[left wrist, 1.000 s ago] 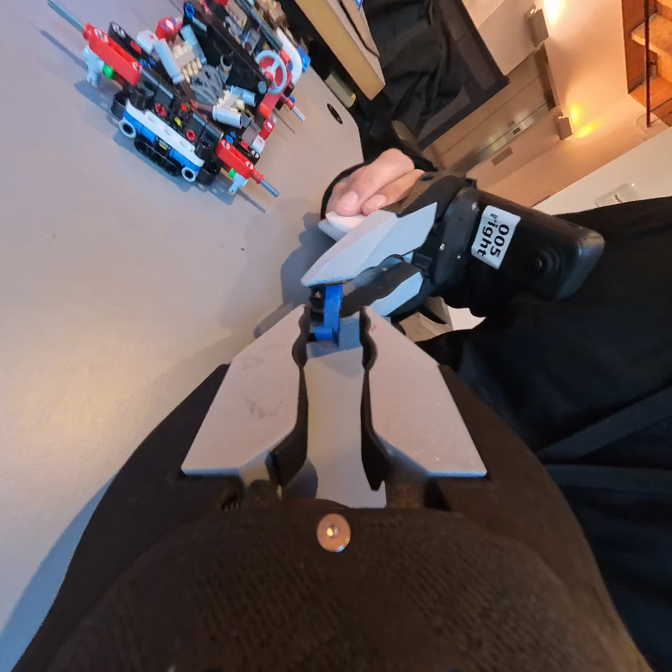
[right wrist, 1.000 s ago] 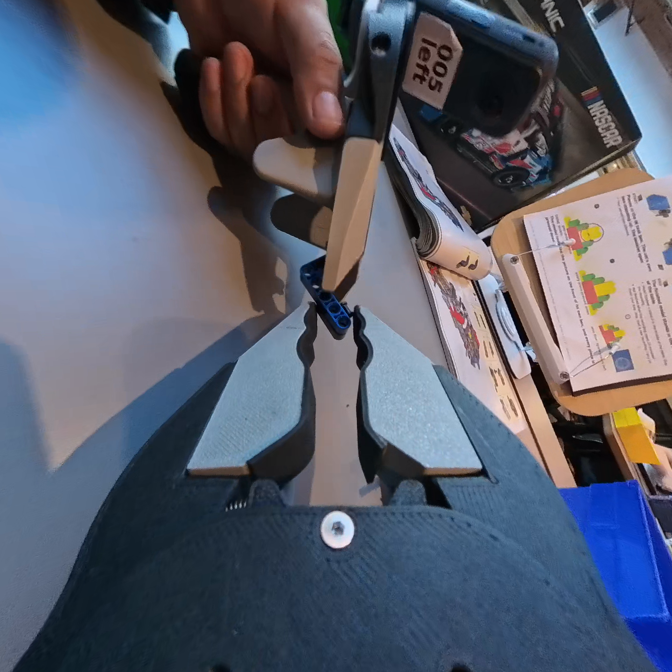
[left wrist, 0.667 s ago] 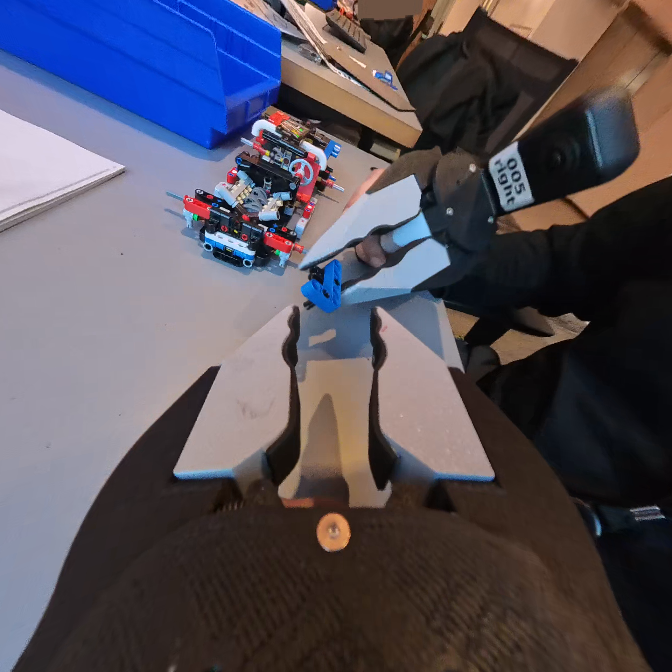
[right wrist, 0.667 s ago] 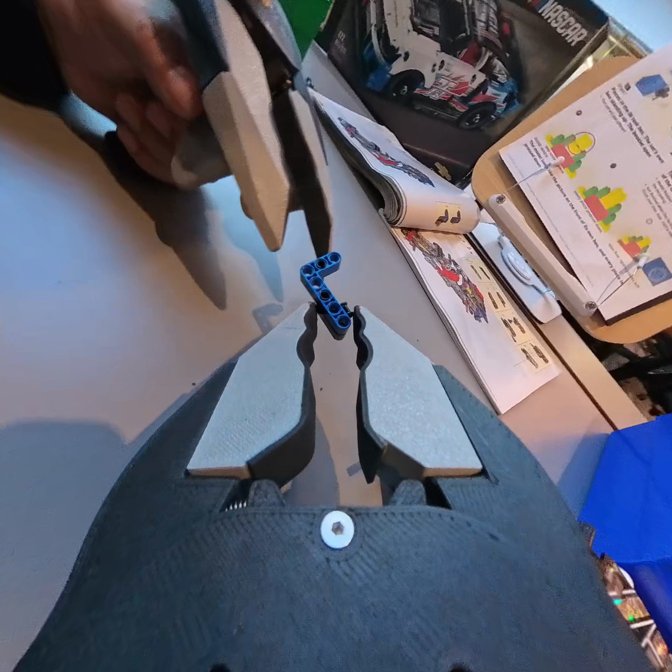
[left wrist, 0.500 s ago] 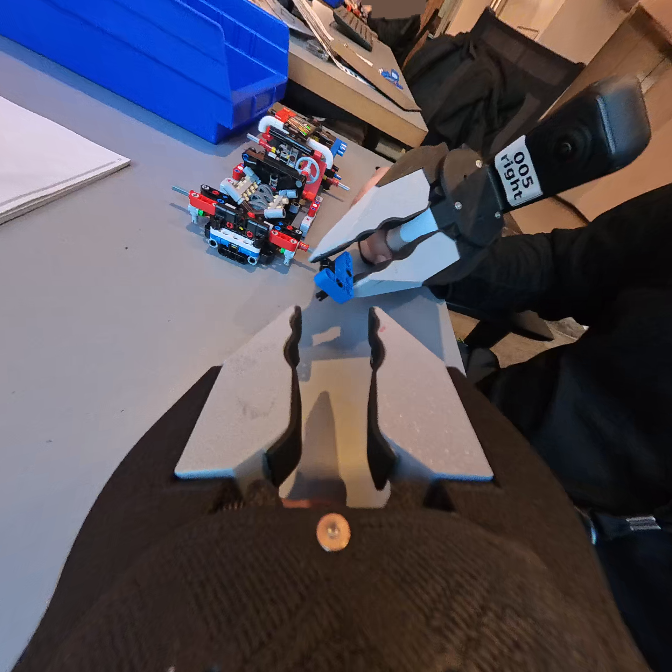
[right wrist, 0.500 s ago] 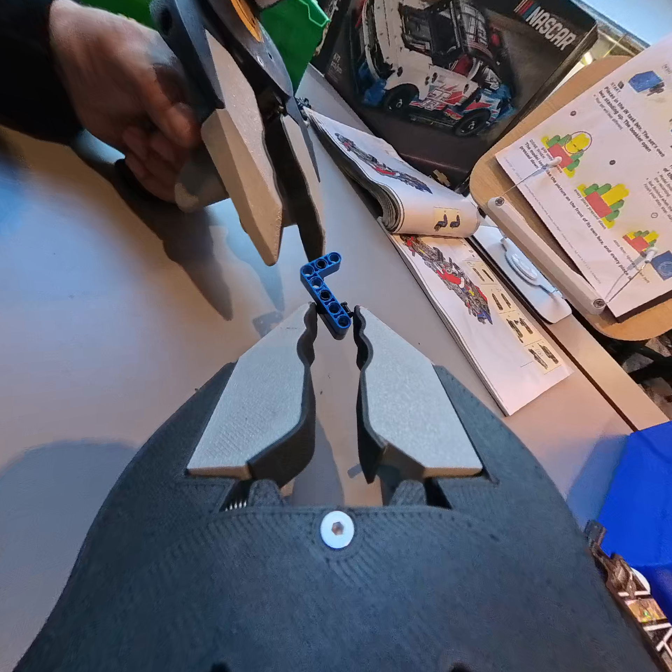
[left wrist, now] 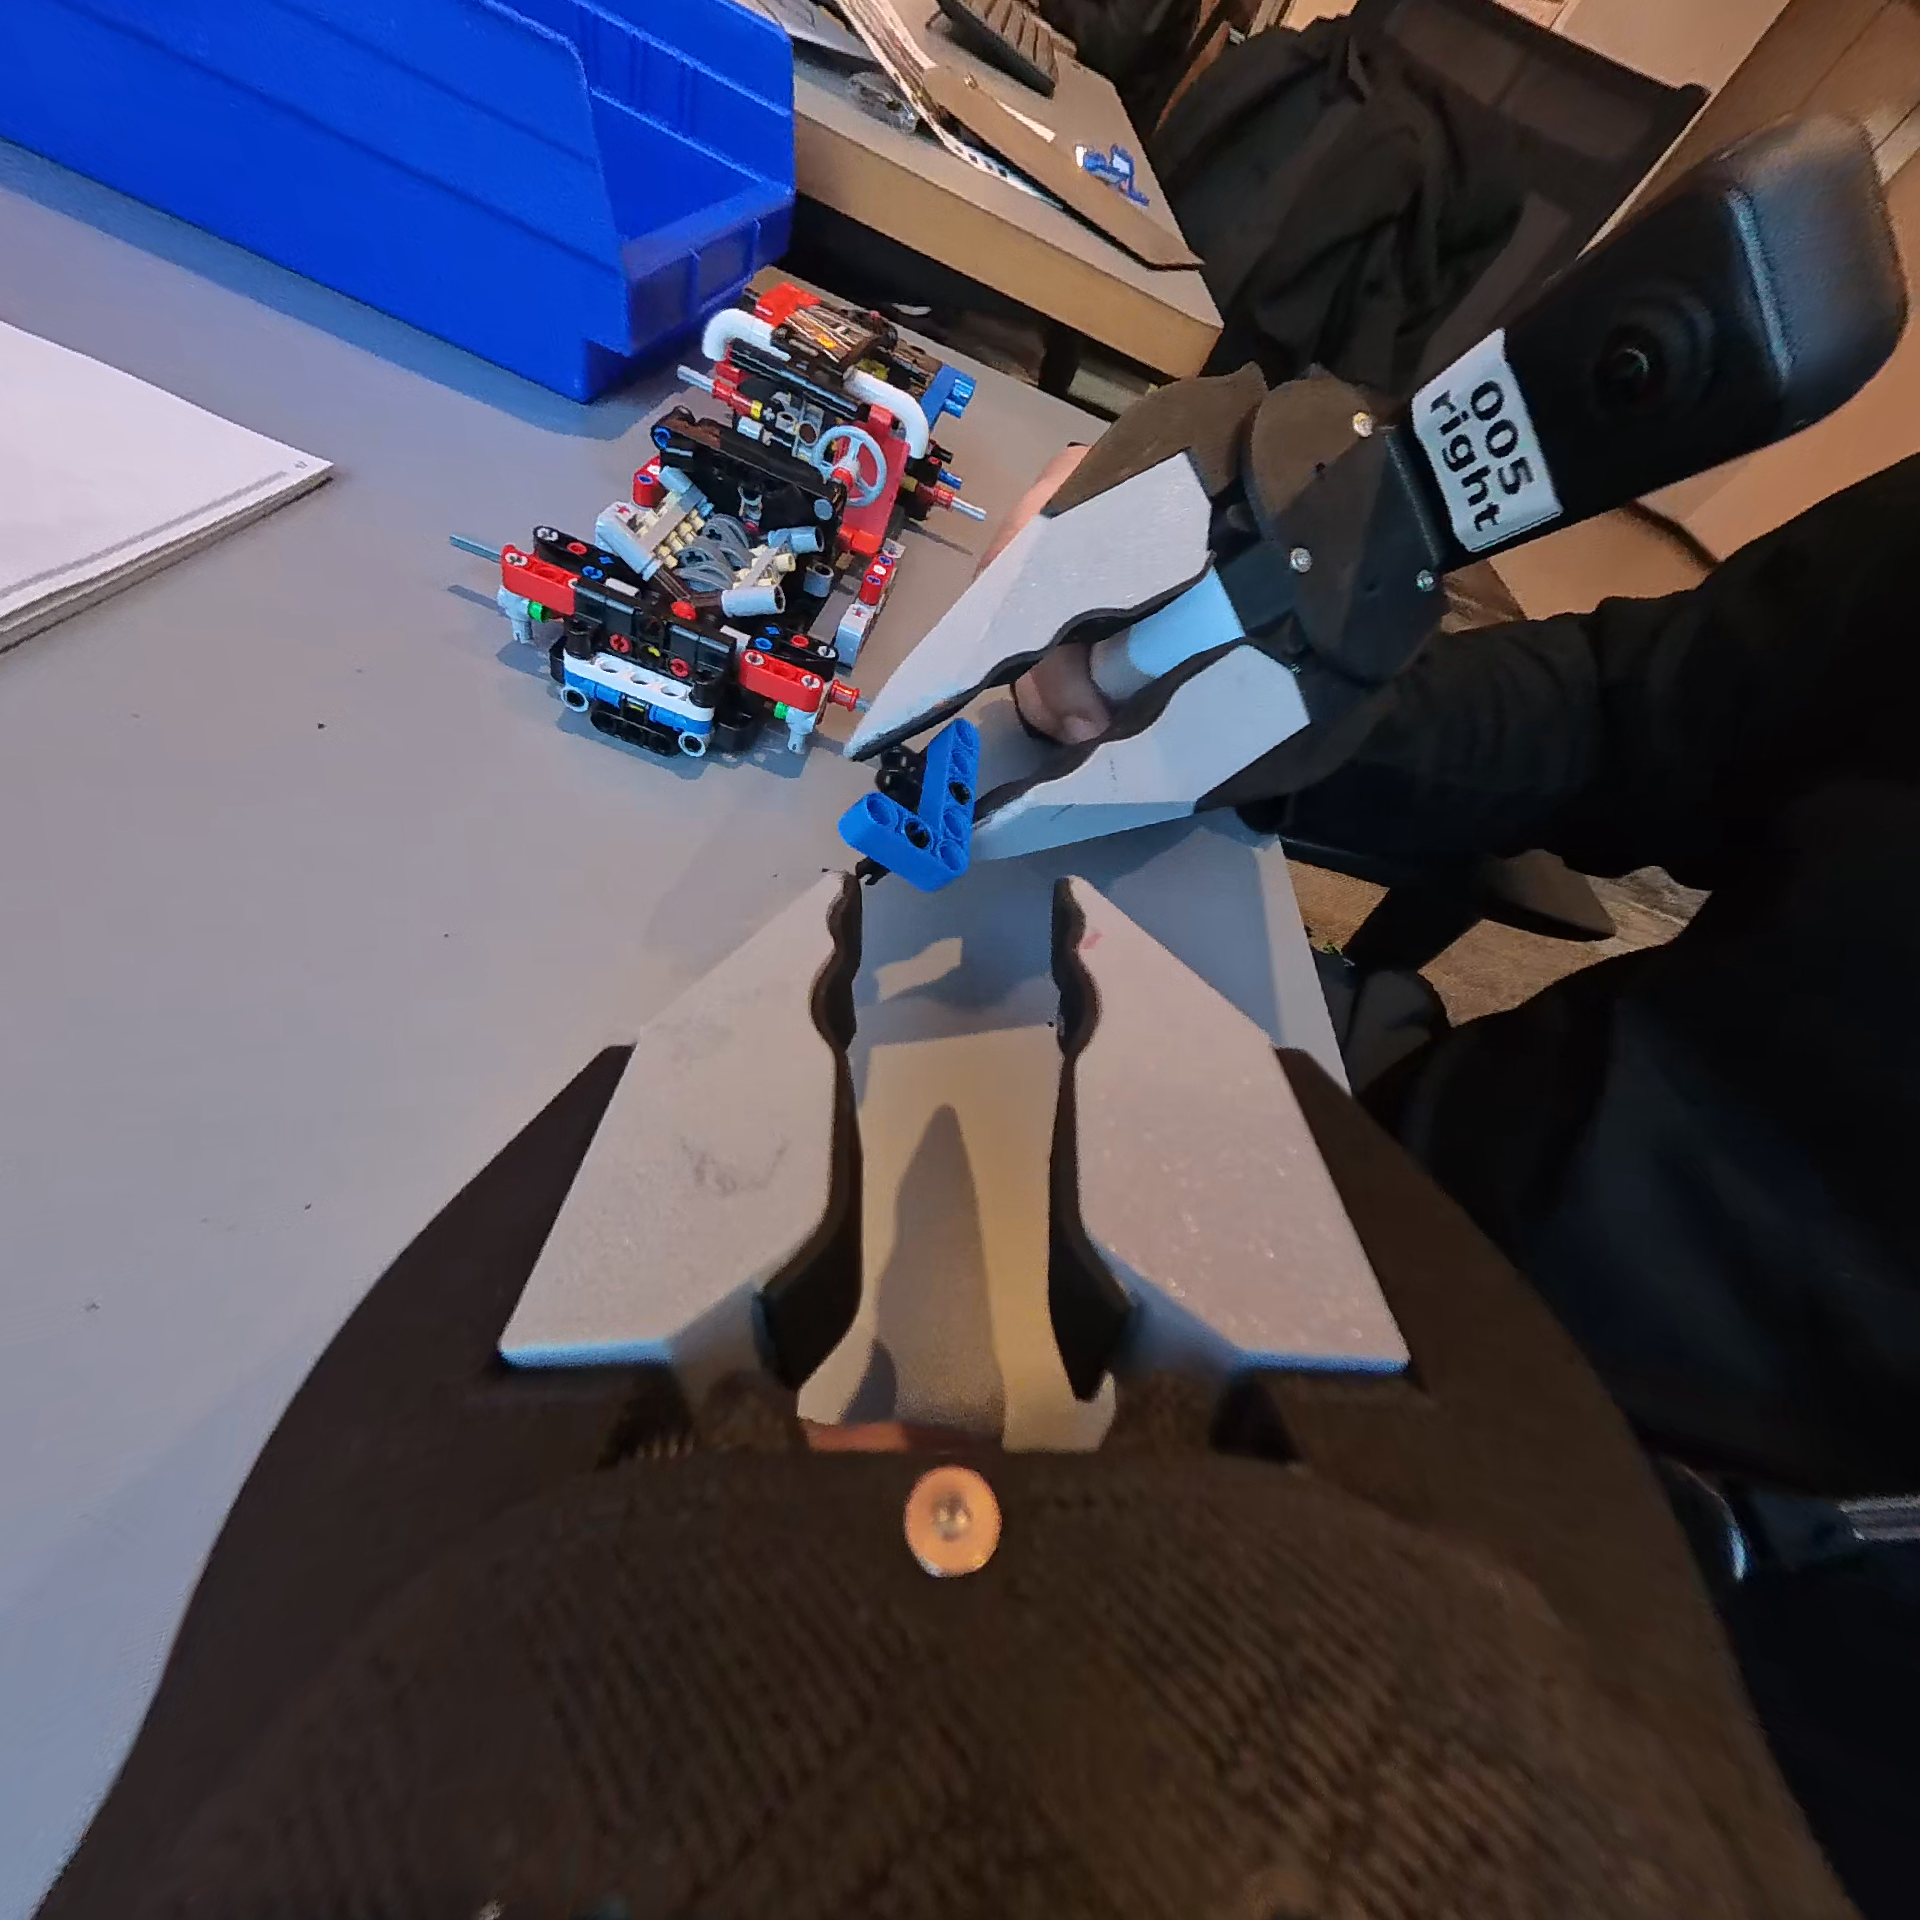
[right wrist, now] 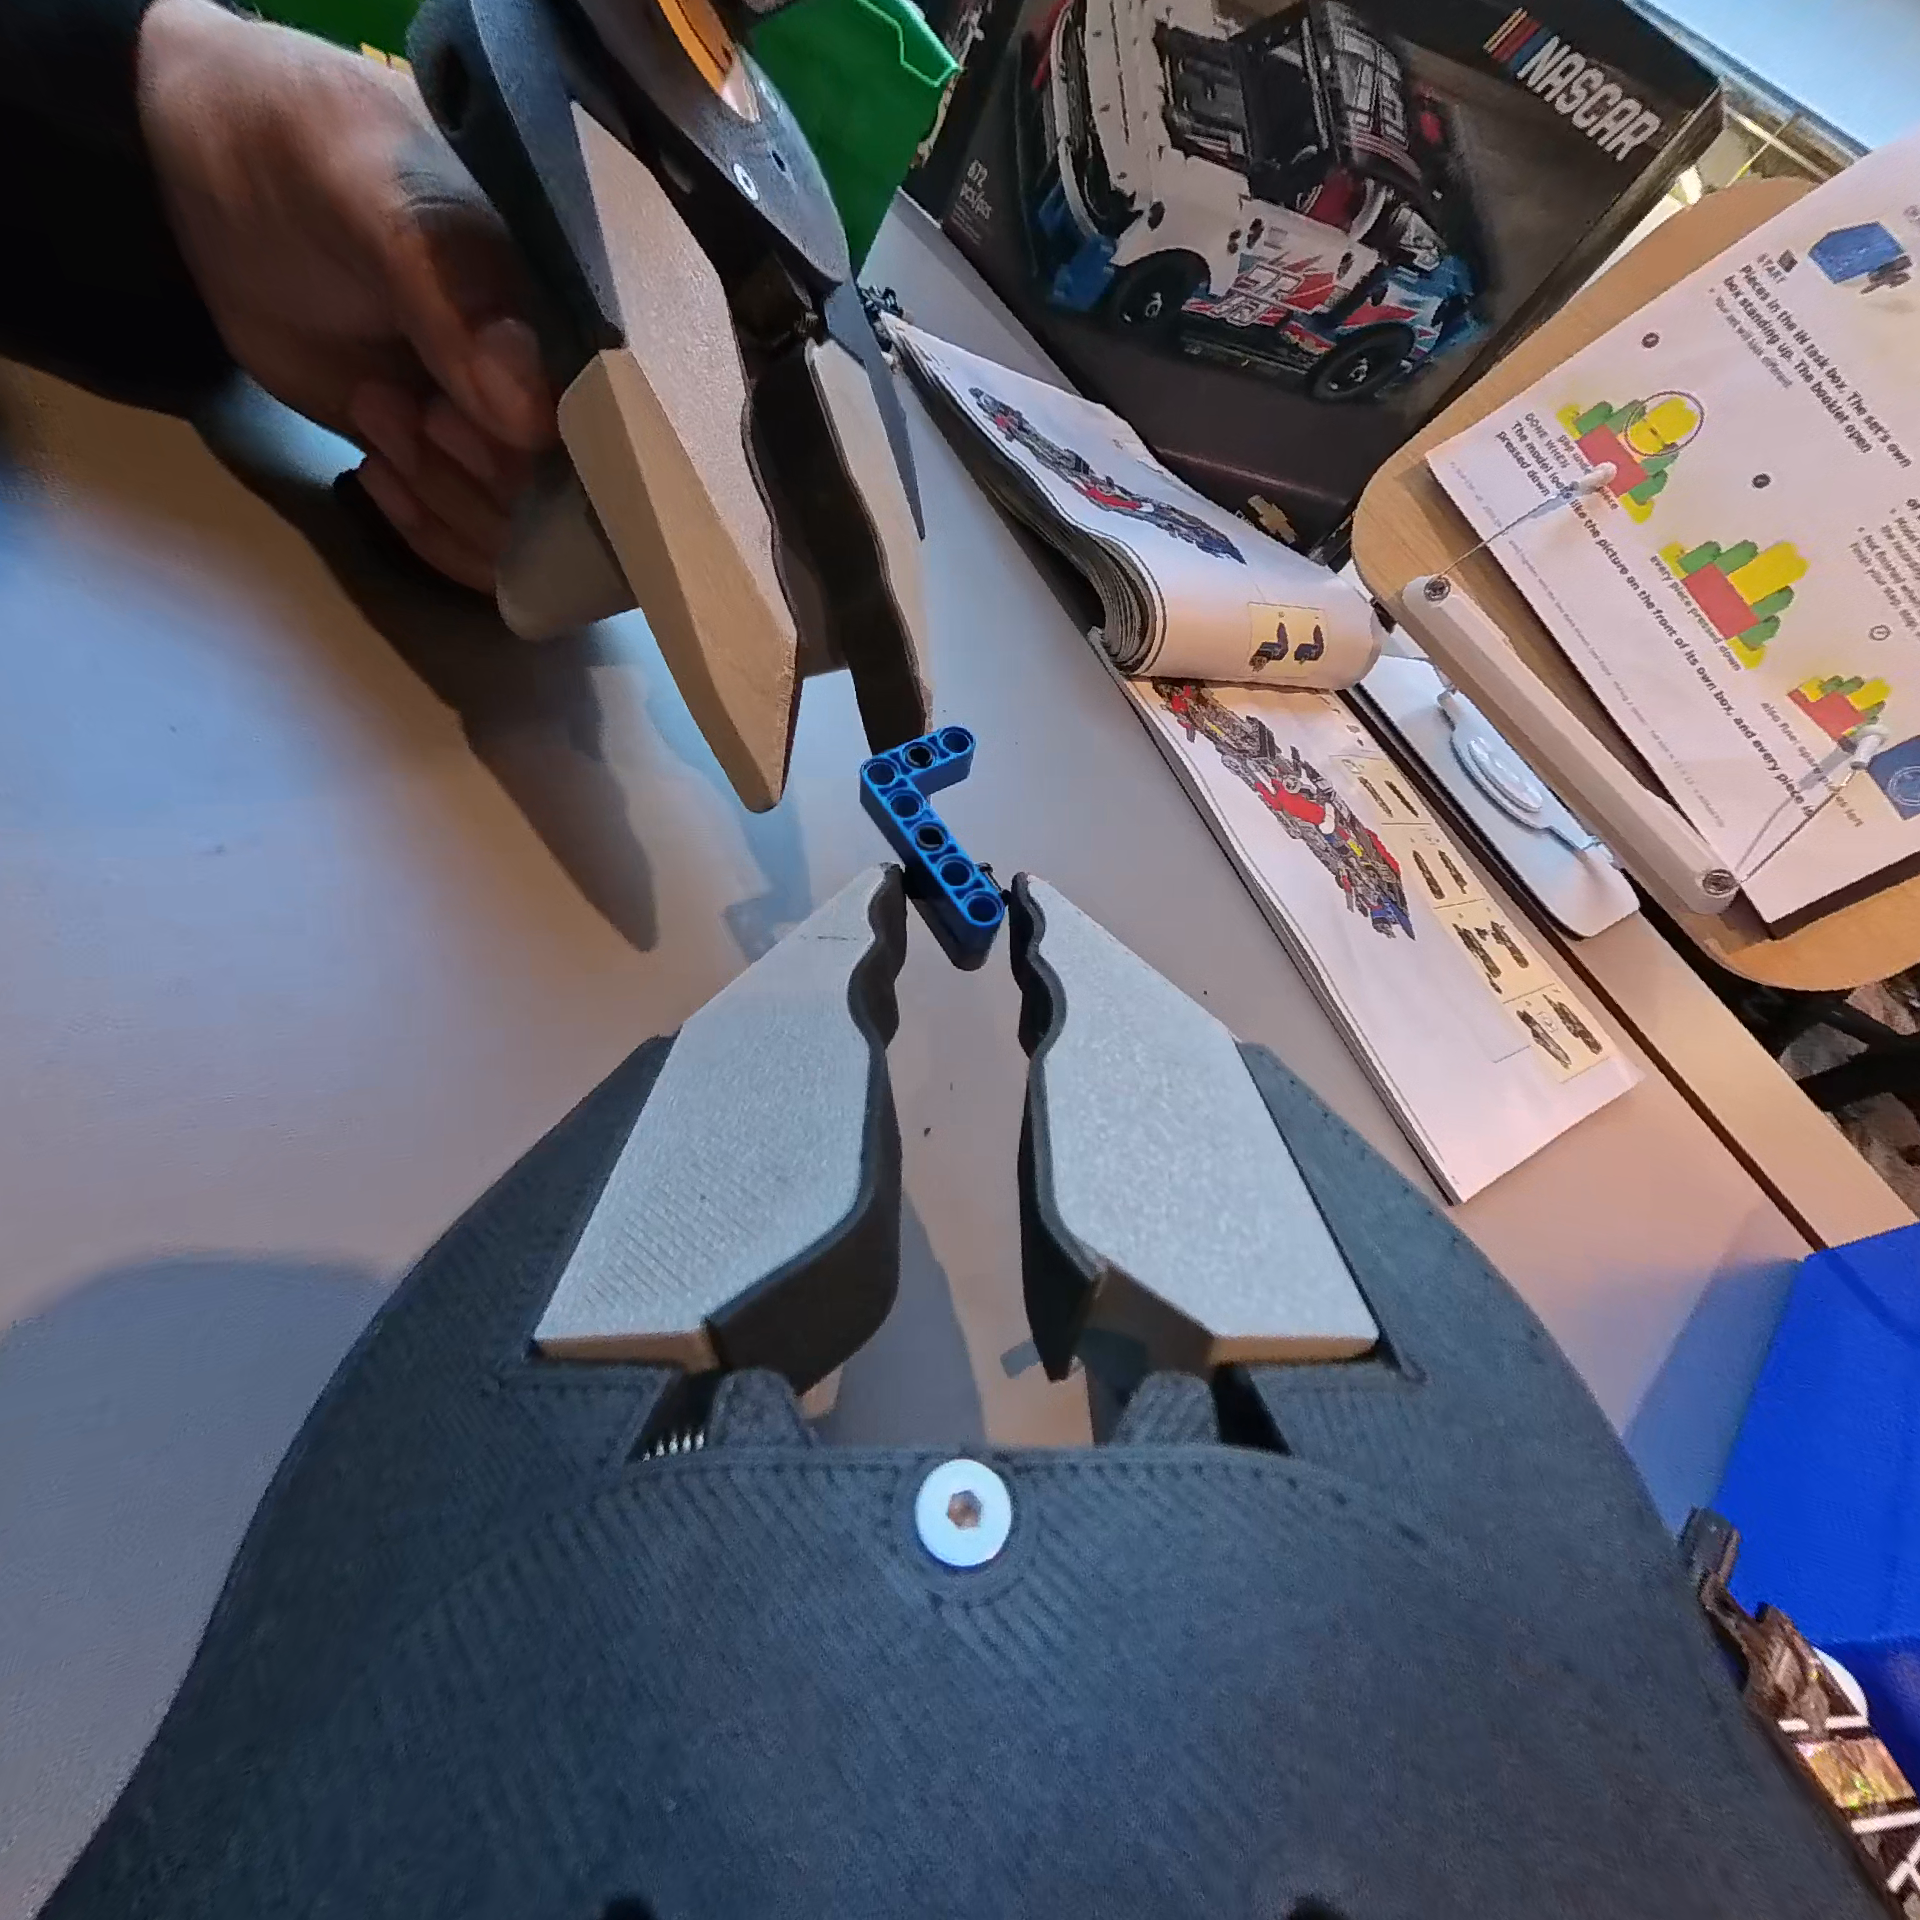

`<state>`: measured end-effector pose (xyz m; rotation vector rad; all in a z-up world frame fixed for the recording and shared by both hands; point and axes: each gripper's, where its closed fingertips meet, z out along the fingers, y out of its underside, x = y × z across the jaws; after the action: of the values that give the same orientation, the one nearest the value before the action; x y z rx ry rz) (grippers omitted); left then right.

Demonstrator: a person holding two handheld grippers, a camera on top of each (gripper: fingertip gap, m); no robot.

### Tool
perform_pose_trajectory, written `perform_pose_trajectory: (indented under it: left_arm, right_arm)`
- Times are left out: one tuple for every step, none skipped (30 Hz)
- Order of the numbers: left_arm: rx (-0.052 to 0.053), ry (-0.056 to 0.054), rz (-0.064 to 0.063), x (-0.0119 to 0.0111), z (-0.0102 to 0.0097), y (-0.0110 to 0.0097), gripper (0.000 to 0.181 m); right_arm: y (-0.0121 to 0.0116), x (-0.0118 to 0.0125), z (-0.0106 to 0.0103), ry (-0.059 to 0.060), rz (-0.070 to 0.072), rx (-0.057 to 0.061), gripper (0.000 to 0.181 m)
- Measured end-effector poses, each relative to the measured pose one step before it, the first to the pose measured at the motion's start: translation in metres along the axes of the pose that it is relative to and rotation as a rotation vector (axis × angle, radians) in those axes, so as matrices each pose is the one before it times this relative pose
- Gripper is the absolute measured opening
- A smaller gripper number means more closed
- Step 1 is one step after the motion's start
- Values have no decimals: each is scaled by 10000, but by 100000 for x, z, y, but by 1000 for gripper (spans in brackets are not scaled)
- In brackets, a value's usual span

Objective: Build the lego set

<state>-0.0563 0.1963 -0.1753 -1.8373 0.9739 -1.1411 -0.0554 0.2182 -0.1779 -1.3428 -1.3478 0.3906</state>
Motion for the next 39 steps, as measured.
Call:
perform_pose_trajectory:
  left_arm:
    - [1,-23,-48,-77,6,-1,33]
    - [-30,-65,-57,-138,29,33,33]
    - [-35,-97,-69,-188,51,36,33]
    - [-31,-78,-66,-154,40,27,33]
    - [-16,-27,-39,-69,21,20,32]
    - [4,-17,-29,-37,3,-8,31]
    - [44,-11,-31,-11,-15,-51,29]
    - [46,85,-4,159,-10,-44,25]
    - [7,111,11,228,32,3,21]
    - [-22,20,23,103,53,45,20]
    - [-37,-33,50,43,59,51,20]
    - [-26,-47,83,40,42,38,20]
    - [5,-85,94,0,1,-10,20]
    - [17,-88,103,3,-19,-24,19]
    - [10,-85,104,7,0,-4,19]
    - [-6,-83,83,-10,9,6,19]
    - [-18,-65,41,-30,17,23,19]
    - [-42,-16,-17,-37,36,58,19]
    - [-50,50,-110,-31,13,66,19]
    - [-31,108,-217,-21,-17,77,19]
    - [-7,140,-290,-15,-44,49,19]
    - [22,144,-272,1,-58,7,19]
    - [45,124,-185,32,-68,-26,19]
    - [36,89,-87,60,-57,-34,19]
    - [-1,62,-35,56,-32,20,19]
    - [-36,67,-20,77,0,72,19]
    - [-32,88,17,116,-34,52,20]
    - [18,84,135,176,-71,-31,22]
    - [19,10,302,198,-75,-51,27]
    - [-10,-152,483,99,-71,-25,31]
    - [-48,-245,640,67,-83,27,34]
    - [-55,-357,678,-84,-67,46,36]
    - [-52,-422,663,-230,-80,55,37]
    - [-5,-344,649,-117,-77,-7,37]
    - [101,-159,591,137,-99,-148,37]
    - [176,-160,508,114,-119,-265,36]
    - [169,-374,502,-214,-125,-276,35]
    - [94,-510,586,-377,-118,-133,35]
    - [-29,-472,687,-280,-89,66,34]
  right_arm:
    - [-33,8,-16,-6,18,27,16]
    - [-58,-18,-3,-11,-4,29,16]
    - [-68,-85,-8,-31,-26,34,16]
    - [-96,-126,-11,-40,-55,45,16]
    - [-99,-175,-6,-53,-80,44,16]
    - [-66,-196,5,-54,-89,20,16]
    - [-42,-140,13,-16,-107,0,16]
    - [-26,-102,5,16,-115,-10,16]
    - [4,-83,37,8,-92,-25,16]
    - [23,-100,38,-16,-58,-31,16]
    - [48,-59,42,-10,-35,-40,16]
    - [38,-33,26,-8,-19,-30,17]
    - [15,-16,6,-12,3,-2,17]
    - [-11,1,4,-11,26,16,17]
    - [-14,-3,11,-24,36,18,16]
    - [17,-4,3,-18,24,4,16]
    - [29,0,23,-7,9,-14,16]
    - [54,-11,25,-3,-14,-33,16]
    - [57,-32,32,-2,-38,-37,16]
    - [25,-41,41,5,-52,-29,16]
    - [18,-44,40,8,-59,-18,16]
    - [-25,-43,46,11,-54,-5,16]
    - [-55,-10,15,22,-46,13,17]
    - [-91,-10,-5,22,-46,29,17]
    - [-60,-29,-20,3,-46,22,17]
    - [-29,-60,-28,-20,-41,11,17]
    - [-45,-78,-26,-25,-36,20,17]
    - [-63,-28,-31,-1,-15,34,17]
    - [-47,-23,-15,-17,26,36,17]
    - [-40,-74,-31,-104,100,50,16]
    - [-92,-24,-74,-123,190,88,16]
    - [-82,121,-102,-82,253,98,16]
    - [-108,203,-146,-68,292,124,16]
    - [-170,230,-178,-81,337,164,16]
    - [-167,245,-192,-90,370,164,16]
    - [-129,192,-182,-112,366,141,16]
    - [-112,84,-157,-167,344,120,16]
    - [-103,-20,-124,-209,330,95,16]
    - [-130,-84,-125,-214,310,102,16]
